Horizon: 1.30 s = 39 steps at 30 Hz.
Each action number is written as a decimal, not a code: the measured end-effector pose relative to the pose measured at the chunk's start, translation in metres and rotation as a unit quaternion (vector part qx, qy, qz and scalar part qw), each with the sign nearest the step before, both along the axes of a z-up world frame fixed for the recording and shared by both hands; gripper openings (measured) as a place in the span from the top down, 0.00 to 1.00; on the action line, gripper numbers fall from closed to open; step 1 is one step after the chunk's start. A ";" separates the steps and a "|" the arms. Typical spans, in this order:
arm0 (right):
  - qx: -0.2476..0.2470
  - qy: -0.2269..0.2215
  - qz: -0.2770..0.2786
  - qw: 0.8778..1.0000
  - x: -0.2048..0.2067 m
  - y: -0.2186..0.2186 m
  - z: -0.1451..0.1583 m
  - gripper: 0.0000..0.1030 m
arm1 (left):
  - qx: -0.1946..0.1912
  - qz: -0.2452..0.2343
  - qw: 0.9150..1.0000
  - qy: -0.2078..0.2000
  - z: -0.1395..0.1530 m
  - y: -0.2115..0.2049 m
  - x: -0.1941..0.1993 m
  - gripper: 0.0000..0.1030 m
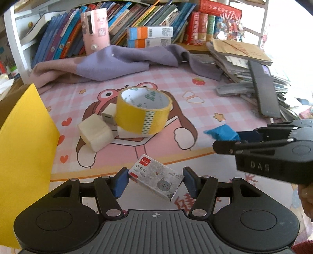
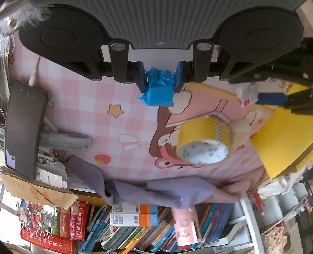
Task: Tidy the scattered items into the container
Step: 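Lift the card box and blue toy with both tools toward the yellow box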
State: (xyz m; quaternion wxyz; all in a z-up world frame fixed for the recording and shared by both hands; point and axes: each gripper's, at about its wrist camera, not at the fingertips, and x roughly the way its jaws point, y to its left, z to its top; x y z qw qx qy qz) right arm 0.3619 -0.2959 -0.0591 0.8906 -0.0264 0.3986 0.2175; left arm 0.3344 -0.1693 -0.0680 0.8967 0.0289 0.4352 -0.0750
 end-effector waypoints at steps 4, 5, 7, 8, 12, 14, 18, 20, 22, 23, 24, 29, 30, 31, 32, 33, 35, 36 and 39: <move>-0.002 -0.002 0.008 1.000 -0.010 -0.001 0.002 0.74 | -0.006 0.001 1.000 0.003 0.004 0.000 -0.007 0.42; -0.002 -0.004 0.009 1.000 -0.013 -0.002 0.003 0.74 | -0.008 0.002 1.000 0.003 0.006 0.001 -0.009 0.42; -0.001 -0.007 0.010 1.000 -0.018 -0.003 0.007 0.74 | -0.013 0.004 1.000 0.001 0.011 0.002 -0.016 0.42; 0.001 -0.010 0.011 1.000 -0.021 -0.003 0.010 0.74 | -0.016 0.005 1.000 -0.001 0.014 0.003 -0.020 0.42; 0.001 -0.016 0.018 1.000 -0.036 -0.003 0.019 0.74 | -0.027 0.009 1.000 -0.012 0.026 0.009 -0.036 0.42; 0.000 -0.019 0.020 1.000 -0.044 -0.002 0.022 0.74 | -0.034 0.011 0.999 -0.017 0.032 0.014 -0.046 0.42; -0.005 -0.029 0.025 0.999 -0.063 0.002 0.036 0.74 | -0.043 0.009 0.999 -0.028 0.047 0.026 -0.066 0.42; -0.008 -0.043 0.024 0.999 -0.074 0.001 0.047 0.75 | -0.050 0.006 0.998 -0.039 0.057 0.032 -0.076 0.42; -0.015 -0.065 0.023 0.998 -0.086 0.001 0.061 0.75 | -0.057 0.005 0.997 -0.050 0.067 0.040 -0.087 0.42; -0.017 -0.075 0.021 0.997 -0.092 0.001 0.067 0.75 | -0.062 0.004 0.996 -0.056 0.072 0.044 -0.092 0.42; -0.019 -0.083 0.017 0.996 -0.098 0.000 0.073 0.75 | -0.065 0.003 0.996 -0.062 0.076 0.046 -0.097 0.42; -0.019 -0.082 -0.005 0.996 -0.117 0.003 0.086 0.75 | -0.070 -0.010 0.994 -0.082 0.084 0.058 -0.118 0.42; -0.020 -0.079 -0.009 0.997 -0.121 0.006 0.086 0.75 | -0.072 -0.012 0.994 -0.082 0.084 0.061 -0.122 0.42; -0.021 -0.077 -0.012 0.997 -0.124 0.008 0.086 0.75 | -0.073 -0.014 0.994 -0.083 0.083 0.064 -0.126 0.42; -0.021 -0.074 -0.014 0.997 -0.128 0.011 0.086 0.75 | -0.074 -0.017 0.993 -0.085 0.084 0.068 -0.131 0.42; -0.022 -0.071 -0.015 0.997 -0.132 0.015 0.086 0.75 | -0.075 -0.018 0.993 -0.087 0.084 0.072 -0.136 0.42; -0.023 -0.066 -0.014 0.997 -0.142 0.024 0.086 0.75 | -0.079 -0.018 0.993 -0.091 0.085 0.081 -0.145 0.42; -0.024 -0.066 -0.012 0.997 -0.147 0.030 0.087 0.75 | -0.081 -0.017 0.992 -0.092 0.085 0.086 -0.149 0.42; -0.029 -0.070 -0.001 0.997 -0.166 0.047 0.089 0.75 | -0.091 -0.016 0.991 -0.094 0.085 0.103 -0.167 0.42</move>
